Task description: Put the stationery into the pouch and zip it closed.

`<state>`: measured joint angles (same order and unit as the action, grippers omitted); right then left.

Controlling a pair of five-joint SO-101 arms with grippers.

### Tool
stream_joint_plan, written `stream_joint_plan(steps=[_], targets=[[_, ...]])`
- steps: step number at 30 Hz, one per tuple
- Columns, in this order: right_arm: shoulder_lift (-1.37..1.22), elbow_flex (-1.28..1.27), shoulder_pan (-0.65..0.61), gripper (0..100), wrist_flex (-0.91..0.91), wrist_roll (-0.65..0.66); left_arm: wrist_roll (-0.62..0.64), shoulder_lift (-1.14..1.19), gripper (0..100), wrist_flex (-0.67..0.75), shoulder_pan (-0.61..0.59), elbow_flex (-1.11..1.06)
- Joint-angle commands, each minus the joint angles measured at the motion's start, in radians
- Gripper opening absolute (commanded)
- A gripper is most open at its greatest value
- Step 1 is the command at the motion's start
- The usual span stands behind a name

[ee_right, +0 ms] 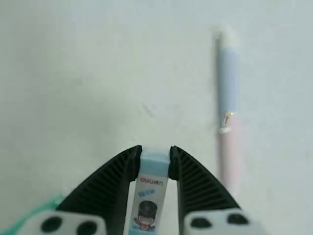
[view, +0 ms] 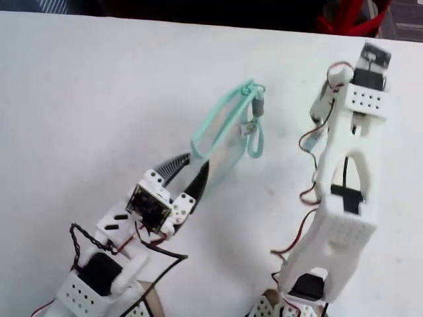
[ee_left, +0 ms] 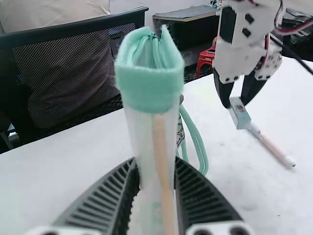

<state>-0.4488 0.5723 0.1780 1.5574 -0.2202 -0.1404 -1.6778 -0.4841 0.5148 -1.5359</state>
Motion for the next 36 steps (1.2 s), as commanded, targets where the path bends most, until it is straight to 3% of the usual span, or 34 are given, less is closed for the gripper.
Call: stream_joint_plan(steps=[1,12,18,22,29,36], targets=[[0.219,0.078,-0.093,1.8,0.074,0.014,-0.017,0.005,5,0.003,0.018,0.008],[0.654,0.08,-0.397,1.8,0.038,0.015,-0.011,0.005,12,-0.002,0.013,0.006],[0.756,0.078,-0.426,1.8,-0.056,0.015,-0.008,0.005,12,-0.002,0.013,0.006],[0.765,0.078,-0.438,1.8,-0.067,0.006,0.069,0.005,13,-0.002,0.012,0.006],[0.76,0.075,-0.602,1.8,0.002,0.008,0.074,0.005,15,-0.002,0.01,0.006],[0.834,-0.163,-0.642,1.8,-0.114,0.006,0.075,0.005,15,0.003,-0.012,0.006]])
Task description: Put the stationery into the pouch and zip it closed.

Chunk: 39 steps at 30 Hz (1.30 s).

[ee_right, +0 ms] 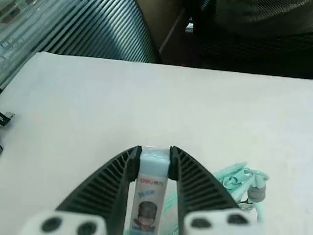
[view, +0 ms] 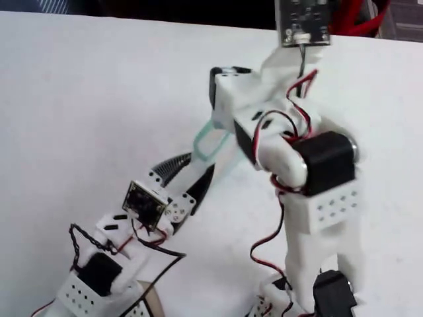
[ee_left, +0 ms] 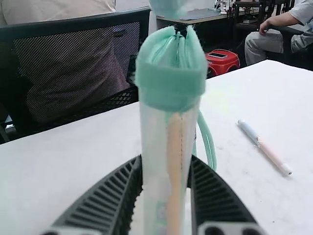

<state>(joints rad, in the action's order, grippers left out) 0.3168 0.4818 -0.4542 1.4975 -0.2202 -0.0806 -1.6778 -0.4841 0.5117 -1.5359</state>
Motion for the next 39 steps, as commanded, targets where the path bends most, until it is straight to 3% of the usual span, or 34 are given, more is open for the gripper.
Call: stream_joint_plan(steps=[1,10,15,21,26,32,36,39], targets=[[0.097,-0.124,-0.01,1.8,-0.081,0.006,0.015,0.005,15,0.005,-0.018,0.008],[0.409,-0.753,-0.008,1.7,-0.535,0.014,0.015,0.004,15,0.005,-0.035,0.014],[0.496,-0.924,-0.013,1.7,-0.688,0.014,0.015,0.004,15,0.005,-0.035,0.014],[0.515,-0.965,-0.016,1.7,-0.687,0.018,0.015,0.004,15,0.005,-0.035,0.014],[0.516,-0.968,-0.048,1.7,-0.611,0.103,0.014,0.004,15,0.005,-0.035,0.014],[0.516,-0.968,-0.199,1.8,-0.565,0.356,0.014,0.004,15,0.005,-0.035,0.014],[0.516,-0.951,-0.203,2.4,-0.552,0.373,0.014,0.004,15,0.005,-0.035,0.015],[0.516,-0.91,-0.183,9.8,-0.506,0.368,0.014,0.004,15,0.005,-0.035,0.015]])
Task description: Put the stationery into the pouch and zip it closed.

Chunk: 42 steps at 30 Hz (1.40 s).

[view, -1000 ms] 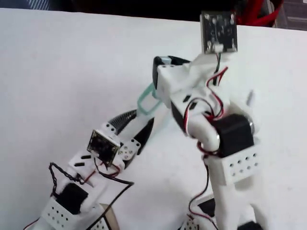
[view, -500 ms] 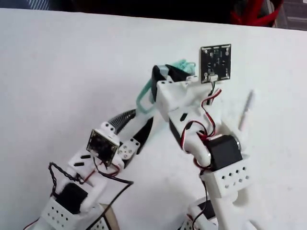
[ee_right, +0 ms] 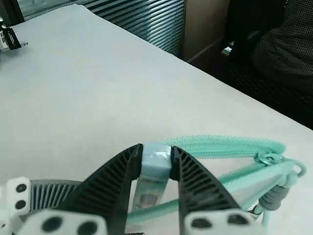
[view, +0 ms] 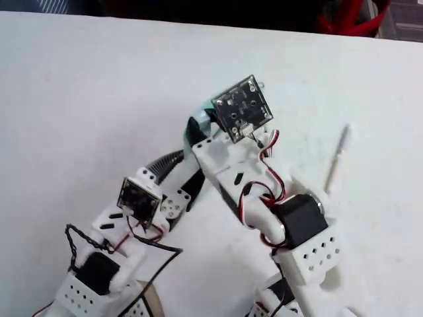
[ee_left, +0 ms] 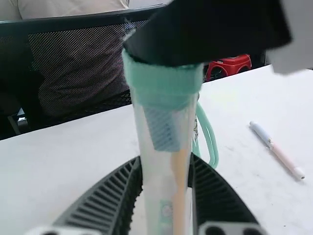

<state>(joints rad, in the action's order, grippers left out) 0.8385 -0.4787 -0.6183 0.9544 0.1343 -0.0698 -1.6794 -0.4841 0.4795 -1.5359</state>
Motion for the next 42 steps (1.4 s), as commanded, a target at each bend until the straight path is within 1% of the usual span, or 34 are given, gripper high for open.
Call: stream_joint_plan(steps=[1,4,21,23,28,30,31,34,35,36,38,40,42], targets=[[-0.005,0.069,-0.015,12.8,0.056,0.014,0.003,0.005,15,0.005,-0.002,0.015],[-0.005,0.107,-0.013,18.1,0.102,0.014,0.003,0.005,15,0.005,-0.002,0.015],[-0.005,0.129,-0.013,18.0,0.111,0.014,0.003,0.005,15,0.005,-0.004,0.015],[-0.005,0.172,-0.008,18.0,0.107,0.014,0.003,0.005,15,0.005,-0.004,0.015],[-0.015,0.373,0.096,18.0,0.134,0.011,0.003,0.005,15,0.005,-0.004,0.015],[-0.015,0.402,0.131,18.0,0.151,-0.015,0.003,0.005,15,0.005,-0.004,0.015],[-0.015,0.402,0.15,18.0,0.151,-0.025,0.003,0.005,15,0.005,-0.018,0.018],[-0.016,0.388,0.22,18.0,0.159,-0.029,0.017,0.005,15,0.003,-0.111,0.058],[-0.016,0.379,0.249,18.0,0.157,-0.029,0.037,0.005,15,0.003,-0.111,0.049],[-0.016,0.37,0.278,18.0,0.15,-0.029,0.061,0.005,15,0.005,-0.082,0.035],[-0.016,0.342,0.352,18.0,0.128,-0.035,0.049,0.004,15,-0.002,-0.019,0.029],[-0.025,0.313,0.444,18.0,0.11,-0.038,0.012,0.004,15,-0.009,-0.027,0.041],[-0.073,0.296,0.559,18.3,0.101,-0.097,0.025,0.008,15,-0.003,-0.019,0.029]])
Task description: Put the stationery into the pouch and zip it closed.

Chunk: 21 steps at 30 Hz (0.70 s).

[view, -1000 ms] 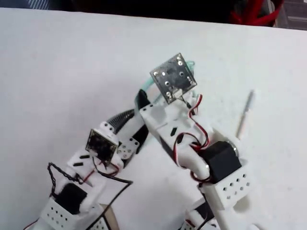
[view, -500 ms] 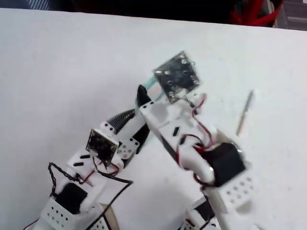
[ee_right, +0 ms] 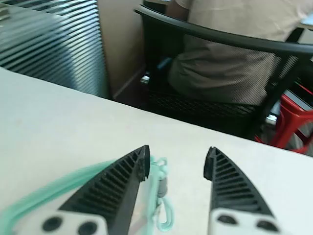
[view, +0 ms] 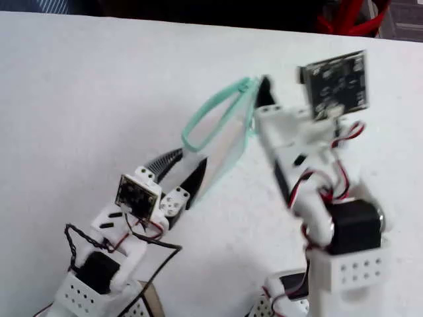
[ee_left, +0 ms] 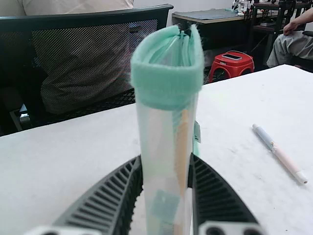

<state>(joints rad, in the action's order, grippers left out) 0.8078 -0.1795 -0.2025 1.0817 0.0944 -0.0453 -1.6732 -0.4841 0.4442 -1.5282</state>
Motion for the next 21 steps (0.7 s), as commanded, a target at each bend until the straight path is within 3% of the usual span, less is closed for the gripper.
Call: stream_joint_plan(steps=[1,6,10,21], targets=[[-0.085,-0.002,0.202,18.3,-0.033,-0.087,0.0,-0.001,15,-0.002,0.041,0.009],[-0.403,0.104,0.417,18.3,-0.044,-0.077,-0.002,-0.001,15,-0.002,0.019,0.015],[-0.684,0.273,0.518,18.2,0.012,-0.046,-0.002,-0.001,15,-0.002,0.008,0.017],[-1.368,0.859,0.59,18.1,0.226,-0.038,-0.002,-0.001,15,-0.002,0.007,0.014]])
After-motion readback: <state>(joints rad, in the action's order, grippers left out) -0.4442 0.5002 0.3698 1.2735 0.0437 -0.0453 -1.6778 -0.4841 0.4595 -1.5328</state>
